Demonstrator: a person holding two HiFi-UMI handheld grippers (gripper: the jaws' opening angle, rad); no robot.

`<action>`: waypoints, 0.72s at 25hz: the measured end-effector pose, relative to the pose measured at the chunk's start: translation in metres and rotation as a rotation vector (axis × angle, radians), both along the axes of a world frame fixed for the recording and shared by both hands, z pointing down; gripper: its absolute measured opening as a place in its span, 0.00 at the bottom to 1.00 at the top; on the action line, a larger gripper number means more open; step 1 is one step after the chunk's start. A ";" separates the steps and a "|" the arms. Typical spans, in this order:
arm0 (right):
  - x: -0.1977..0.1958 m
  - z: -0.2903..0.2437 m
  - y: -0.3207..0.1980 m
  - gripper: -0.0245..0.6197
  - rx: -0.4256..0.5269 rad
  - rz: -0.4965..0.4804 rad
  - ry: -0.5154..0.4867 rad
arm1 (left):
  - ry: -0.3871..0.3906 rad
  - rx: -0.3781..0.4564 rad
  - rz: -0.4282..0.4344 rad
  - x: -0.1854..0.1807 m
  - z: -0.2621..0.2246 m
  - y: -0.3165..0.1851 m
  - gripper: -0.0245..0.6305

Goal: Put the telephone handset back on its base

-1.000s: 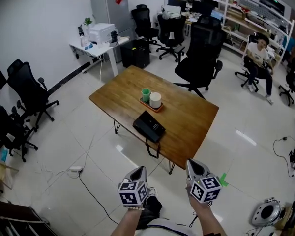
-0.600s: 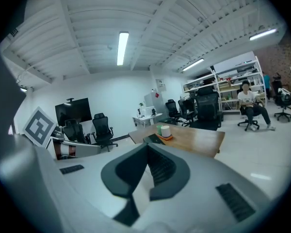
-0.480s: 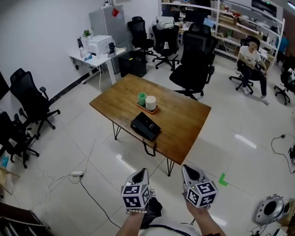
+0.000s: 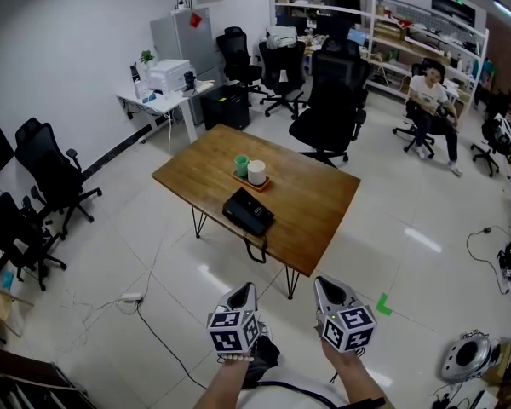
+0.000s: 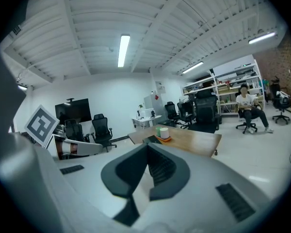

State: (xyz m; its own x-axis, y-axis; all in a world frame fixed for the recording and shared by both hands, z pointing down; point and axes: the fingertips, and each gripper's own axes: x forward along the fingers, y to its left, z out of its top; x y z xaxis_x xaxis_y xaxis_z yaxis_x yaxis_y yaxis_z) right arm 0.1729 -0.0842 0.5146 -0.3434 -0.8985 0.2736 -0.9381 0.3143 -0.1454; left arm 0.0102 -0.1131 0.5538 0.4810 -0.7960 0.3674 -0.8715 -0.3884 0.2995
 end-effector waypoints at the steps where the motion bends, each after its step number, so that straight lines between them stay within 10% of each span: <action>1: 0.001 -0.001 0.001 0.04 0.001 0.001 0.003 | 0.001 0.000 0.001 0.001 0.000 0.001 0.05; 18: 0.000 -0.013 -0.006 0.04 0.029 0.004 0.023 | 0.015 -0.002 0.007 0.001 -0.005 -0.005 0.05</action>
